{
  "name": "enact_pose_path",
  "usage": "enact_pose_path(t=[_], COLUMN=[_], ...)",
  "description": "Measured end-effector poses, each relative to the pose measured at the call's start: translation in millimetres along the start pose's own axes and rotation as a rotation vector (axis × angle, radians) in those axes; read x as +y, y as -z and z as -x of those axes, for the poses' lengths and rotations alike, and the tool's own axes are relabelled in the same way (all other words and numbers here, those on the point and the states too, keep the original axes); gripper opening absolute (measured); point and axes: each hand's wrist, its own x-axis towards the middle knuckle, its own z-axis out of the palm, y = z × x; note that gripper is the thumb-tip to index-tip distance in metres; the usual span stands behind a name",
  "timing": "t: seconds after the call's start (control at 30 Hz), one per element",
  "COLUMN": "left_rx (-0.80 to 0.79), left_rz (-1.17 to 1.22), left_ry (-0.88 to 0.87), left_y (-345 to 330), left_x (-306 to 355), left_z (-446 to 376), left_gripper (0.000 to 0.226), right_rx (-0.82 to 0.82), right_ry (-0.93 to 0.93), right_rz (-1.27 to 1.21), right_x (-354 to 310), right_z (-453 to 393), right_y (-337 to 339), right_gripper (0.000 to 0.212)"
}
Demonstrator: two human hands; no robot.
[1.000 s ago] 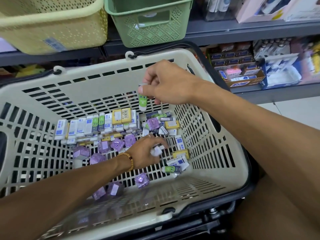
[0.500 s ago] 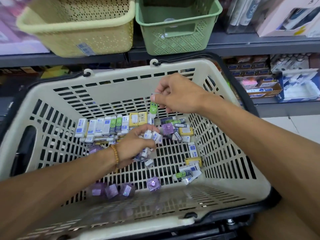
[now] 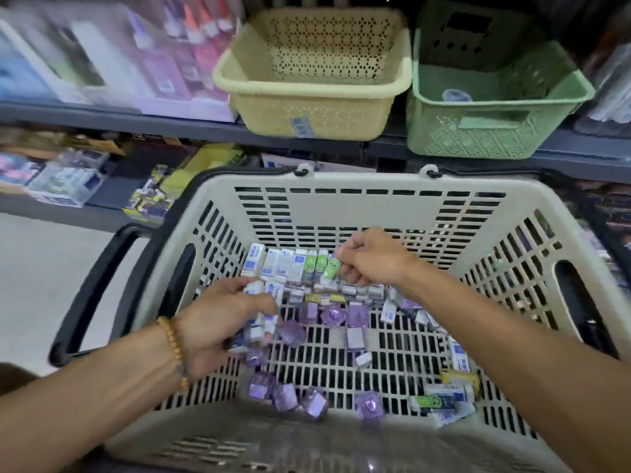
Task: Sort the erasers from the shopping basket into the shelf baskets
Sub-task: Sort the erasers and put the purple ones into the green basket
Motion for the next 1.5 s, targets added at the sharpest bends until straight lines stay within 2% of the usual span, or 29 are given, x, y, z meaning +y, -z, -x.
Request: enact_pose_path(t=[0.07, 0.13, 0.23, 0.33, 0.4, 0.57, 0.63, 0.77, 0.93, 1.0, 1.1, 1.17, 1.23, 1.3, 1.37, 1.43, 1.5], left_rx=[0.014, 0.047, 0.094, 0.135, 0.139, 0.119, 0.103, 0.1, 0.122, 0.126, 0.157, 0.162, 0.162, 0.152, 0.101, 0.071, 0.083], left_rz=[0.043, 0.079, 0.094, 0.107, 0.099, 0.083, 0.096, 0.162, 0.2, 0.181, 0.118, 0.048, -0.003, -0.041, -0.07, -0.063, -0.024], left_ry=[0.011, 0.012, -0.024, -0.065, -0.085, -0.15, -0.16, -0.145, -0.14, -0.141, -0.198, -0.225, -0.244, -0.258, -0.263, -0.249, -0.212], left_y=[7, 12, 15, 15, 16, 10, 9, 17, 24, 22, 22, 23, 22, 21, 18, 16, 18], left_x=[0, -1, 0, 5, 7, 9, 10, 11, 12, 13, 16, 19, 23, 26, 29, 31, 33], left_z=[4, 8, 8, 6, 5, -1, -3, -8, -9, -8, -7, -8, -9, -11, -12, -14, -17], left_gripper=[0.024, 0.017, 0.026, 0.022, 0.02, 0.022, 0.023, 0.035, 0.033, 0.038, 0.058, 0.064, 0.059, 0.048, 0.038, 0.027, 0.019], right_rx=[-0.027, -0.055, -0.067, -0.052, -0.046, -0.295, -0.322, -0.203, 0.023, 0.05, 0.045, 0.049, 0.012, -0.1, -0.199, -0.225, -0.174], right_ry=[-0.007, -0.004, -0.004, 0.016, 0.085, 0.158, 0.152, 0.088, -0.027, -0.035, -0.053, -0.001, 0.1, 0.17, 0.206, 0.202, 0.15], right_rz=[-0.012, -0.021, -0.055, -0.095, -0.084, -0.101, -0.125, -0.236, -0.091, -0.094, -0.137, -0.144, -0.154, -0.176, -0.151, -0.183, -0.28], right_x=[-8, -17, -28, -32, -31, -37, -39, -33, -18, -18, -21, -23, -28, -36, -42, -43, -39], right_z=[-15, -30, -46, -48, -39, -6, -2, -9, -31, -40, -43, -37, -25, -13, -6, -6, -10], right_y=[-19, -38, -62, -73, -70, -58, -56, -42, -44, -53, -62, -62, -60, -58, -58, -55, -48], right_gripper=[0.017, 0.017, 0.015, 0.022, 0.019, 0.022, 0.017, 0.017, 0.025, 0.023, 0.018, 0.018, 0.024, 0.031, 0.023, 0.015, 0.017])
